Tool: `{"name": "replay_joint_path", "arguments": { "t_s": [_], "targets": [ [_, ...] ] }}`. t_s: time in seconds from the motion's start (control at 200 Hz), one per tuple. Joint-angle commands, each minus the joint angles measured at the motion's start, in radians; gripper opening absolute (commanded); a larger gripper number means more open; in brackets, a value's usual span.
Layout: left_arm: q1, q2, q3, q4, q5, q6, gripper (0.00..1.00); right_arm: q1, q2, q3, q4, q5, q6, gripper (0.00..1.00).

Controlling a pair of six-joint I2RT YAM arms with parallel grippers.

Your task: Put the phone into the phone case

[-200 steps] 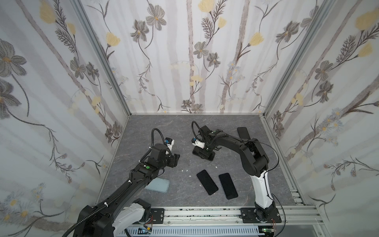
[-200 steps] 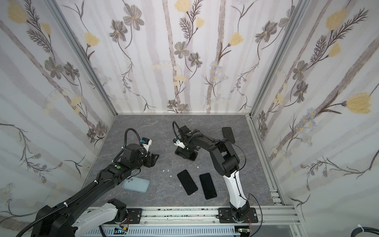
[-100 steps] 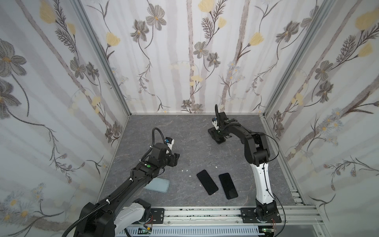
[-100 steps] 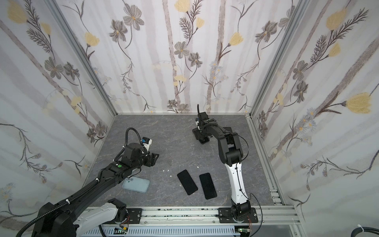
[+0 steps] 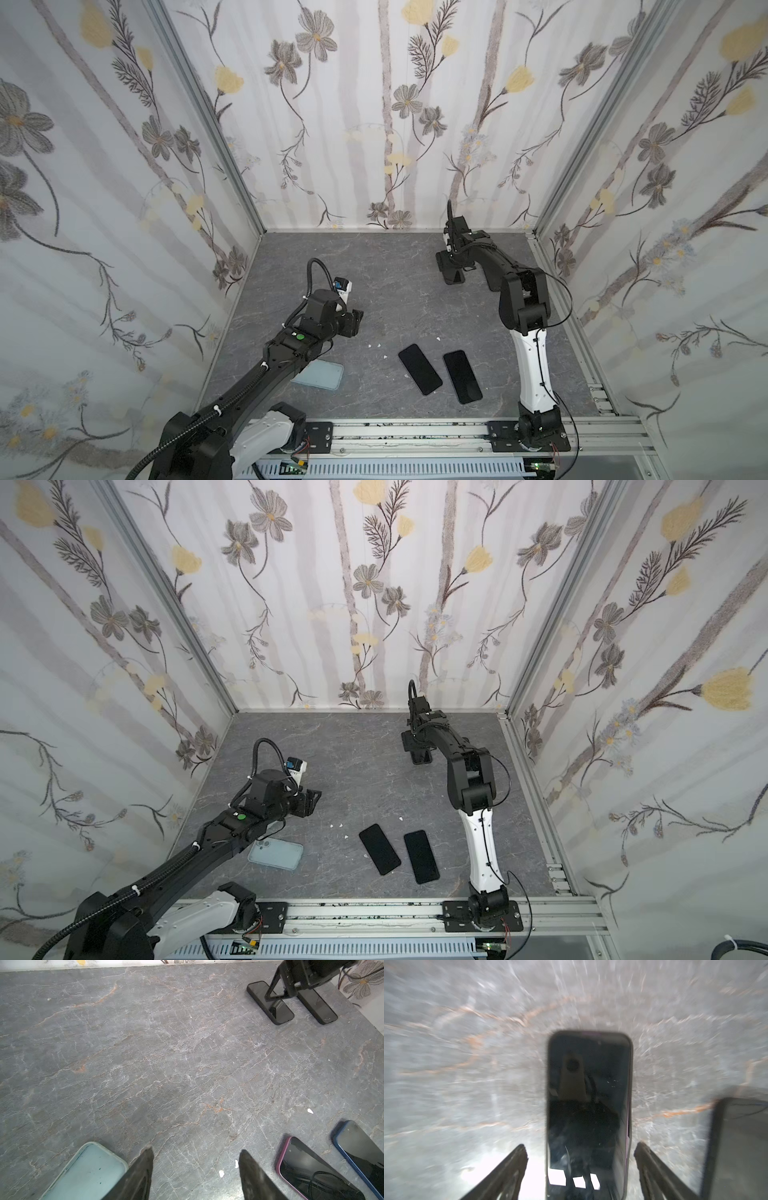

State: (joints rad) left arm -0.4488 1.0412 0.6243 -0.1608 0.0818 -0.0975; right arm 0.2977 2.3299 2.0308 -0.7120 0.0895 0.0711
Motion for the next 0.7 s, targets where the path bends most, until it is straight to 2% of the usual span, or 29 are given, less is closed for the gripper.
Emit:
{"name": "replay_joint_path", "arguments": {
  "t_s": [0.0,0.195,0.325,0.535,0.694],
  "targets": [
    [0.002,-0.007,0.009,0.017,-0.004,0.005,0.65,0.004,-0.025,0.008,-0.021,0.03,0.021,1.0],
    [0.003,-0.022,0.008,0.012,-0.012,0.001,0.65,0.006,-0.049,0.007,-0.062,0.0,0.018,1.0],
    [0.003,-0.026,0.013,0.016,0.006,-0.019,0.65,0.026,-0.15,-0.06,-0.065,-0.031,0.03,0.96],
    [-0.009,0.014,0.071,0.004,0.078,-0.066,0.64,0.11,-0.493,-0.446,0.06,-0.049,0.131,0.95],
    [-0.023,0.061,0.155,-0.061,0.046,-0.125,0.64,0.288,-0.726,-0.715,0.14,-0.049,0.205,0.94]
  ]
}}
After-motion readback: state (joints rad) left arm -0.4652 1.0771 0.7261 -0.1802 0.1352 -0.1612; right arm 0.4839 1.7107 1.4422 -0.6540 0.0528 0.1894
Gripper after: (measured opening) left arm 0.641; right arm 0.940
